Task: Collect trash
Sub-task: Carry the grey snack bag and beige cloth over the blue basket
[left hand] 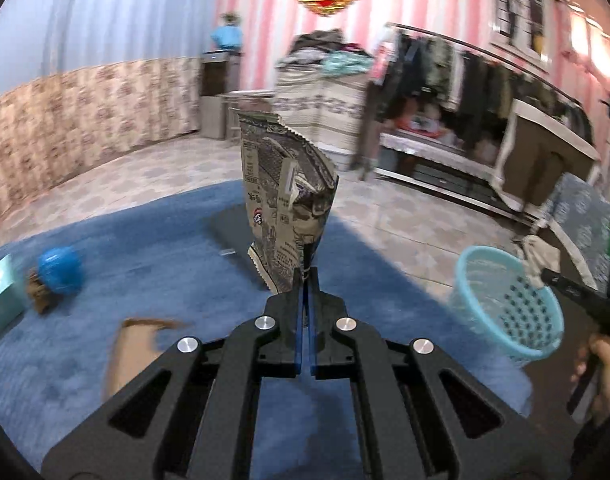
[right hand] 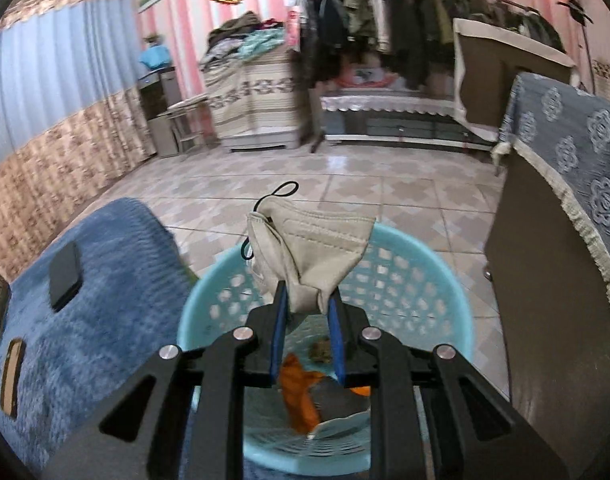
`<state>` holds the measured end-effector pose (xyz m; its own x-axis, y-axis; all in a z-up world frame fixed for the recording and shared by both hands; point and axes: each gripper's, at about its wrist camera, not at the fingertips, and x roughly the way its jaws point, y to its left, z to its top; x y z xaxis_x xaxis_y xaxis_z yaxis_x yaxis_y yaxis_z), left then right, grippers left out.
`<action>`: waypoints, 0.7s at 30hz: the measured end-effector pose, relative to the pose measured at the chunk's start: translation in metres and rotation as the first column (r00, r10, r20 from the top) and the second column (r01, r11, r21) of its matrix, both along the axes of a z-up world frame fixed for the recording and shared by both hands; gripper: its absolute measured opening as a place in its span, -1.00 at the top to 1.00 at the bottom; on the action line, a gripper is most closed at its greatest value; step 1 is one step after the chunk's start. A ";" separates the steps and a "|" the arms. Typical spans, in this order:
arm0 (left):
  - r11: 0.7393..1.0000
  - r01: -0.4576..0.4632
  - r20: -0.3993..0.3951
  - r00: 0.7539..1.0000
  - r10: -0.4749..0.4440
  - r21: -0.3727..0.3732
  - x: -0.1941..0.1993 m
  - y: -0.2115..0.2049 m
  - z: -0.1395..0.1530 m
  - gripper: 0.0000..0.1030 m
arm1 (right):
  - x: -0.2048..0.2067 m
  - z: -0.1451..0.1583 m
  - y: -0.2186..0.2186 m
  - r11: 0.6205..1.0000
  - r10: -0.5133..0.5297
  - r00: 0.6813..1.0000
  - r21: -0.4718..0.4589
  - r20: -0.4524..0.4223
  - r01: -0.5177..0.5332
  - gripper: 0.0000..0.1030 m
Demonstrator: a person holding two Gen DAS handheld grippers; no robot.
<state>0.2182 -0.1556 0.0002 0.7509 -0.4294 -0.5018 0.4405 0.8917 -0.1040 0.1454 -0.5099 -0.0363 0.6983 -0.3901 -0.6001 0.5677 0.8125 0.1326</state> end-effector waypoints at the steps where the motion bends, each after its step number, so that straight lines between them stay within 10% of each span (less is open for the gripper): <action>1: 1.000 0.023 0.004 1.000 -0.023 0.003 -0.002 -0.014 0.001 1.00 | 0.000 0.000 -0.002 1.000 -0.008 1.000 -0.001 -0.003 0.008 0.61; 21: 0.921 0.389 0.015 0.921 -0.389 0.038 -0.021 -0.226 -0.002 1.00 | -0.033 -0.001 -0.053 0.994 -0.104 0.995 0.038 0.004 0.103 0.61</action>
